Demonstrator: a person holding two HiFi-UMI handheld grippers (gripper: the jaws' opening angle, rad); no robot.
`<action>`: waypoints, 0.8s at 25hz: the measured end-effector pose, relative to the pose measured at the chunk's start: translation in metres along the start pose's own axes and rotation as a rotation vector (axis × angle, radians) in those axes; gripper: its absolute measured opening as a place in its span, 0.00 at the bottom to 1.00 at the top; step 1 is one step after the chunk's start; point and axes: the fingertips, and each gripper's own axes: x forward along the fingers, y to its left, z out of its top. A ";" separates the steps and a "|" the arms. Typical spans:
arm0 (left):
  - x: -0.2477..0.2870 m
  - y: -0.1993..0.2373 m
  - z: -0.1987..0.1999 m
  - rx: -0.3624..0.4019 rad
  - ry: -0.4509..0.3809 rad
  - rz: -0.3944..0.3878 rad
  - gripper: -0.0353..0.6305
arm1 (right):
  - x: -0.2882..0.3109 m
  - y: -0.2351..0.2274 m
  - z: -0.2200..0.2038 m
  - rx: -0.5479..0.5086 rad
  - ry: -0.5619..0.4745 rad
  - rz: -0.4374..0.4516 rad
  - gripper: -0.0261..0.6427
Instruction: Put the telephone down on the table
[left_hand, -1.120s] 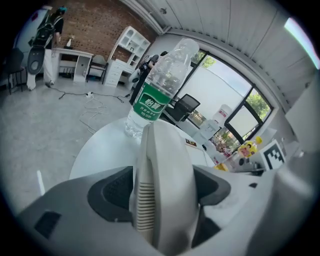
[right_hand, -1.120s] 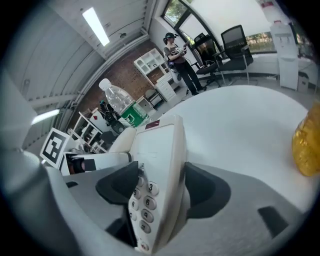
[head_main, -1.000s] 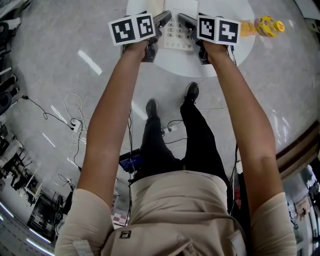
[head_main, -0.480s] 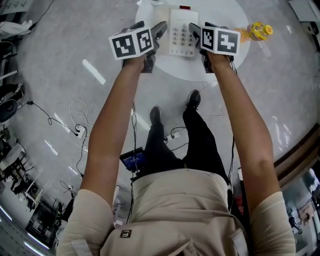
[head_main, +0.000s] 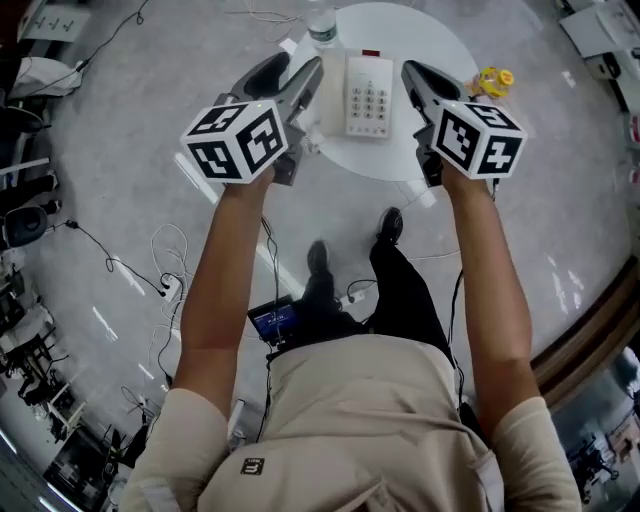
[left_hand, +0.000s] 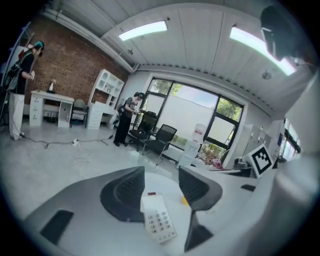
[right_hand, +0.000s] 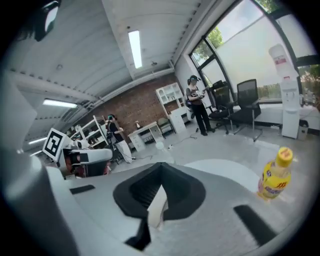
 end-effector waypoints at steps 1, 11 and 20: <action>-0.015 -0.010 0.017 0.034 -0.040 -0.016 0.34 | -0.013 0.015 0.013 -0.036 -0.029 0.026 0.02; -0.150 -0.081 0.101 0.253 -0.256 -0.073 0.16 | -0.126 0.120 0.075 -0.296 -0.168 0.102 0.02; -0.230 -0.118 0.126 0.307 -0.305 -0.089 0.16 | -0.187 0.174 0.089 -0.342 -0.183 0.097 0.02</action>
